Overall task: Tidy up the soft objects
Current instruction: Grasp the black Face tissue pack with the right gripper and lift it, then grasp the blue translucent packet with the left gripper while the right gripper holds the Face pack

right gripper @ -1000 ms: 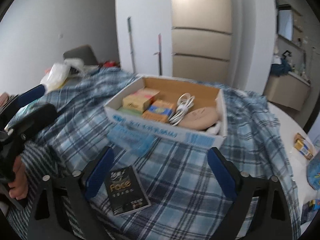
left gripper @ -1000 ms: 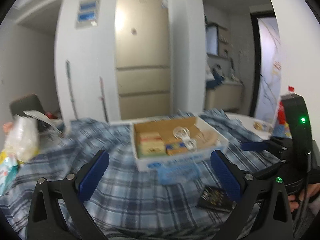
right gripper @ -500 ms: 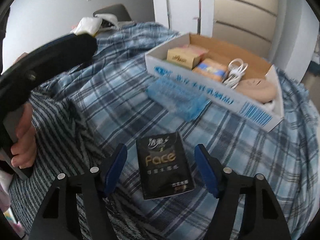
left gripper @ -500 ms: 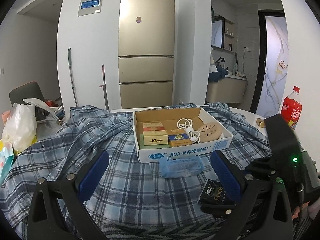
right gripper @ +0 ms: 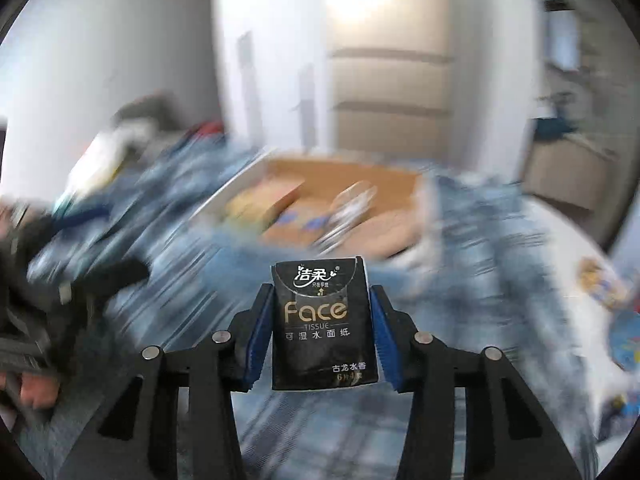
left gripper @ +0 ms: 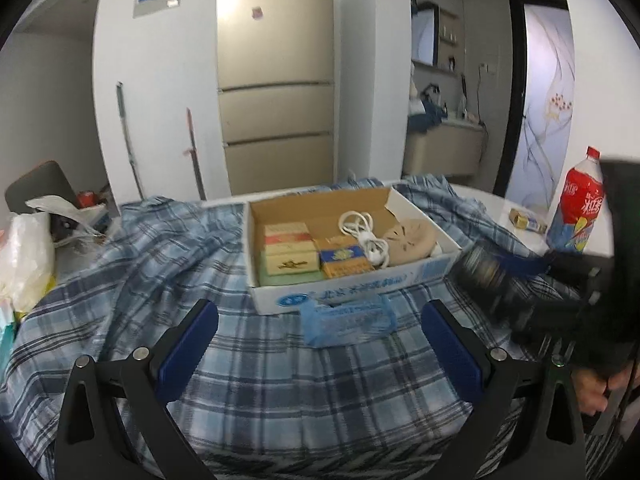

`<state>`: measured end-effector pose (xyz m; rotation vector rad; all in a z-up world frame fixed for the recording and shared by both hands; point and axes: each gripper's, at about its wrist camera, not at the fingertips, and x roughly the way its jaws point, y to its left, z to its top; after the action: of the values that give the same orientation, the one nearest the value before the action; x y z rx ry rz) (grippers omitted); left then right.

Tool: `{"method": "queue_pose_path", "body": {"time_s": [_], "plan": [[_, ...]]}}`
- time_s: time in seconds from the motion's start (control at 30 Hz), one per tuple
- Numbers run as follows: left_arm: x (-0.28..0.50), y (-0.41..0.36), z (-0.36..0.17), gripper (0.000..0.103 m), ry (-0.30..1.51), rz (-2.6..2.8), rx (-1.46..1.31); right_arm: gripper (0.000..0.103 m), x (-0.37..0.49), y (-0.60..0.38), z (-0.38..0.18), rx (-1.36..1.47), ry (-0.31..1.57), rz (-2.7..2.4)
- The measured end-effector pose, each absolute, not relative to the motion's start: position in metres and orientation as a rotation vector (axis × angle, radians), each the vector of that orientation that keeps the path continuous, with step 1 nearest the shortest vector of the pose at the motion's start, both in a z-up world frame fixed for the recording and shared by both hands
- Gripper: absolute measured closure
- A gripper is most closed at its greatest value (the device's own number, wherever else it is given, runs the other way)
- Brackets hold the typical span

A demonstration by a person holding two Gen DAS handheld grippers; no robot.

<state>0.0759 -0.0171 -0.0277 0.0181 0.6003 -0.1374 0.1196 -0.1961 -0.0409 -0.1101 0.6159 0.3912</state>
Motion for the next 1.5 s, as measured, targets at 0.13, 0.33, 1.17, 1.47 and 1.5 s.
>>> {"method": "queue_pose_path", "body": {"time_s": [0.13, 0.33, 1.17, 1.47, 1.5], "plan": [[0.103, -0.031, -0.033, 0.000, 0.683, -0.150, 0.010, 0.057, 0.123, -0.225, -0.029, -0.006, 0.542, 0.249], [0.149, -0.050, -0.053, 0.000, 0.847, -0.125, 0.010, 0.057, 0.134, -0.233, -0.036, 0.023, 0.599, 0.222], [0.165, -0.054, -0.088, 0.032, 0.919, -0.103, 0.022, 0.057, 0.134, -0.223, -0.043, -0.013, 0.624, 0.250], [0.115, -0.062, -0.041, 0.032, 0.543, -0.187, 0.041, 0.057, 0.126, -0.226, -0.037, -0.002, 0.570, 0.266], [0.107, -0.062, -0.035, 0.032, 0.488, -0.192, 0.045, 0.057, 0.123, -0.229, -0.035, 0.006, 0.546, 0.251]]}}
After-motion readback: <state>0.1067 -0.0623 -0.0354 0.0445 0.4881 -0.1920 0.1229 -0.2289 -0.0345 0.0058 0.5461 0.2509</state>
